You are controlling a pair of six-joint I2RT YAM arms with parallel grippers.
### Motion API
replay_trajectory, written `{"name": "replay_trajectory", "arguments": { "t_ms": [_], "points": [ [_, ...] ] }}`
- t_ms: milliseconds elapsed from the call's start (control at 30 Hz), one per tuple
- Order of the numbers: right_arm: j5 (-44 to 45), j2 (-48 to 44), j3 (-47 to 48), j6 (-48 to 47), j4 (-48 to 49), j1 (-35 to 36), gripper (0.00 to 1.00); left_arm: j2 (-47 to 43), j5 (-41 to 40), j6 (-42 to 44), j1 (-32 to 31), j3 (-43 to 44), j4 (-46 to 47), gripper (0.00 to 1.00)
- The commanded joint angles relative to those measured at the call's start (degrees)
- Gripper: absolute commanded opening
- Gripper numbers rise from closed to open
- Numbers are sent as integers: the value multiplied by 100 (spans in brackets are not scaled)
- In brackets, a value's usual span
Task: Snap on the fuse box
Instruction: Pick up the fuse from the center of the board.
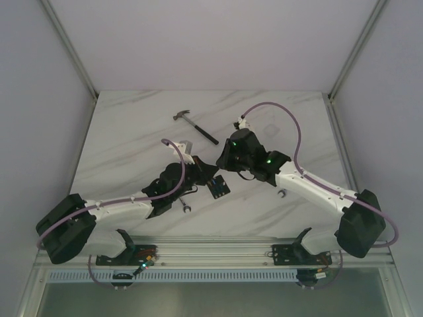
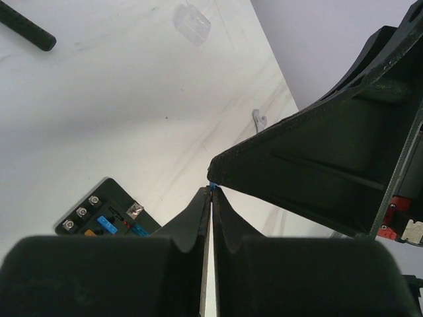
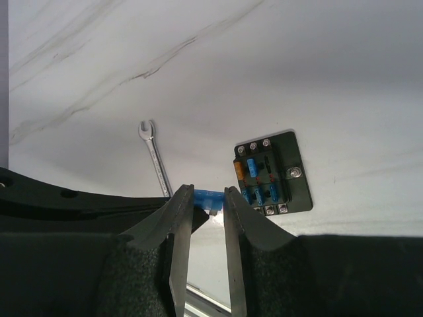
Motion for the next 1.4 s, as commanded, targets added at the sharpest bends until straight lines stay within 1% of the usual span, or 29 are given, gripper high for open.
{"name": "replay_trajectory", "arguments": {
  "t_ms": [0, 100, 200, 300, 367, 433, 533, 567, 667, 733, 800, 900, 1033, 1200, 1367],
  "points": [
    [-66, -158, -123, 74, 242, 92, 21, -70, -15, 95, -34, 127, 149, 8],
    [-57, -249, -149, 7, 289, 86, 30, -135, -53, 168, -36, 106, 89, 7],
    [-49, -410, -142, -262, 313, 86, 37, -275, -123, 397, -39, 73, -36, 5],
    [-101, -649, -154, -709, 370, 78, 44, -496, -123, 760, -17, 32, -196, 4],
    [-109, -875, -229, -1001, 473, 61, 47, -681, -90, 1005, 11, -9, -290, 4],
    [-196, -1172, -414, -1334, 709, 34, 52, -895, 26, 1232, 67, -76, -336, 3],
    [-485, -1678, -732, -1953, 1155, 3, 55, -1234, 317, 1588, 151, -160, -434, 3],
    [-599, -1805, -802, -2193, 1209, -5, 57, -1341, 416, 1701, 181, -171, -472, 3],
    [-1221, -2051, -791, -2695, 1110, -95, 58, -1660, 772, 2012, 243, -165, -598, 3],
    [-1902, -2224, -798, -3073, 1112, -156, 57, -1830, 1103, 2173, 268, -110, -720, 3],
    [-2309, -2404, -801, -3426, 1126, -164, 57, -1986, 1432, 2318, 265, -48, -790, 3],
    [-2690, -2583, -743, -3855, 1032, -166, 56, -2166, 1921, 2541, 264, 66, -918, 3],
    [-3258, -2499, -501, -4224, 782, -169, 55, -2235, 2513, 2754, 265, 287, -1092, 3],
    [-3613, -2276, -299, -4474, 580, -182, 52, -2218, 3068, 2793, 262, 435, -1044, 3],
    [-4117, -2244, -226, -4623, 529, -265, 49, -2231, 3440, 2754, 268, 463, -1000, 3]
  ]
}}
